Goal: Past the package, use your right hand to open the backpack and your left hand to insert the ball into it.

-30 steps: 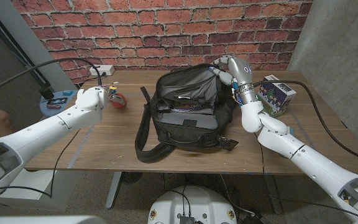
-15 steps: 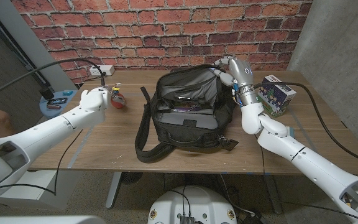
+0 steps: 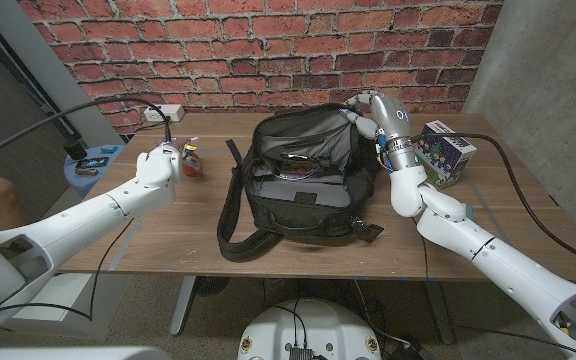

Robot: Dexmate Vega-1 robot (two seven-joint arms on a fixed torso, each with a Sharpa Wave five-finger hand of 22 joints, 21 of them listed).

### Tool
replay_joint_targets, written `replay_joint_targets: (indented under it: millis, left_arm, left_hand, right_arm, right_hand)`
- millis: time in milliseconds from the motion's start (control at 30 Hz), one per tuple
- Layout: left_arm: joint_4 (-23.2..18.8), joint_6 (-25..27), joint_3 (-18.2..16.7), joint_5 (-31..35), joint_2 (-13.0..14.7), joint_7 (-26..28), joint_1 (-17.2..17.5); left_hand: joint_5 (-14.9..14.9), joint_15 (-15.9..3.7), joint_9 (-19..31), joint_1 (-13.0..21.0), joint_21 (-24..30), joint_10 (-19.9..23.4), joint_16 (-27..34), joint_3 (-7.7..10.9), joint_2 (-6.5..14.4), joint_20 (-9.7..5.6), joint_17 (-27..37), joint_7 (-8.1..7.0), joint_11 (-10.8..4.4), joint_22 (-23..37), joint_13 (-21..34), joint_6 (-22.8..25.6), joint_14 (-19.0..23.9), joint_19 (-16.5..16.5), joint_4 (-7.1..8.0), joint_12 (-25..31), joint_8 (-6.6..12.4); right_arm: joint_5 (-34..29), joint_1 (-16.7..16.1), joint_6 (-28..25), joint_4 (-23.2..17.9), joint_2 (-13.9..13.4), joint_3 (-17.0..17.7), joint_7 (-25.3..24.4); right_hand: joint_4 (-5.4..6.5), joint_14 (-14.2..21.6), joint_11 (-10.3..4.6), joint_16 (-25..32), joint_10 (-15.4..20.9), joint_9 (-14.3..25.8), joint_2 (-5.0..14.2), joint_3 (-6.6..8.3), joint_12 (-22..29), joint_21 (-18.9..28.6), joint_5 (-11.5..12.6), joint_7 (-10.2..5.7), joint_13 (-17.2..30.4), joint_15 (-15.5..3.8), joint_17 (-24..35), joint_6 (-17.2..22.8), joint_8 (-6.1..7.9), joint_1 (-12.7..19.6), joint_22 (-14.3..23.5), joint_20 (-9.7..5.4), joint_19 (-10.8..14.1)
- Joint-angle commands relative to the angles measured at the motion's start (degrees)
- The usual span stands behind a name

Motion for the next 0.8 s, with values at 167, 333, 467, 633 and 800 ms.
replay_joint_targets:
  millis: [167,333,467,633,800]
  left_arm:
    - [-2.4,2.5,-1.2,0.6,-0.3,6.0,2.6]
    - [-2.8,2.3,-2.0,0.0,-0.4,8.1,3.4]
    - [-3.3,2.3,-2.1,-0.6,-0.2,7.6,3.2]
    - [-4.4,2.8,-2.6,-1.3,-0.2,7.2,3.1]
    - [-5.9,2.9,-2.8,-1.9,0.2,6.8,3.2]
  left_hand:
    - [0.1,-2.05,0.9,3.8,1.0,6.7,1.0,-0.97,2.1,-0.79,0.5,-1.12,-5.03,0.3,2.4,5.2,4.2,2.0,0.53,2.9,1.66]
    - [0.1,-3.80,1.4,5.2,1.6,9.7,1.7,-1.79,2.3,-1.71,0.8,-2.53,-5.89,0.3,4.0,8.7,6.7,3.2,0.51,4.8,3.07]
    - [0.2,-4.31,1.6,5.4,1.7,10.0,1.8,-2.13,2.3,-1.88,0.8,-2.67,-5.97,0.4,4.4,9.3,7.1,3.4,0.57,5.1,3.32]
    - [0.2,-4.42,1.7,5.4,1.8,9.9,1.8,-2.39,2.4,-1.90,0.9,-2.58,-6.08,0.4,4.7,9.2,7.1,3.4,0.71,5.1,3.31]
    - [0.2,-4.40,1.9,5.4,1.7,10.0,1.8,-2.69,2.4,-1.96,1.0,-2.76,-6.05,0.4,5.1,9.5,7.2,3.2,0.84,5.2,3.47]
  right_arm:
    - [0.7,-1.2,0.6,-0.3,-0.4,0.6,-0.6]
    - [0.7,-1.7,0.3,-0.8,-0.6,0.9,-0.6]
    - [0.7,-1.8,0.2,-1.1,-0.7,1.1,-0.5]
    - [0.6,-1.5,0.1,-1.1,-0.6,1.1,-0.2]
    - [0.3,-0.8,0.2,-0.9,-0.4,0.9,-0.1]
  right_hand:
    - [0.01,0.6,0.02,0.1,0.5,0.1,0.91,-0.29,-0.1,0.1,0.3,-0.55,0.2,-7.17,0.3,0.4,0.27,0.3,0.1,-5.27,-0.3]
    - [0.04,0.6,0.03,0.0,0.4,0.1,1.00,-0.30,-0.1,0.2,0.3,-0.55,0.2,-7.19,0.4,0.3,0.23,0.3,0.1,-5.31,-0.4]
    - [0.05,0.6,0.03,0.0,0.4,0.1,1.01,-0.33,-0.1,0.2,0.3,-0.58,0.3,-7.21,0.4,0.3,0.22,0.3,0.1,-5.29,-0.4]
    - [0.02,0.6,0.02,0.0,0.5,0.1,0.98,-0.38,-0.2,0.2,0.2,-0.56,0.2,-7.20,0.4,0.3,0.23,0.4,0.1,-5.30,-0.4]
    - [-0.01,0.6,0.03,0.0,0.5,0.1,0.95,-0.42,-0.2,0.1,0.2,-0.54,0.3,-7.21,0.4,0.3,0.20,0.4,0.1,-5.31,-0.5]
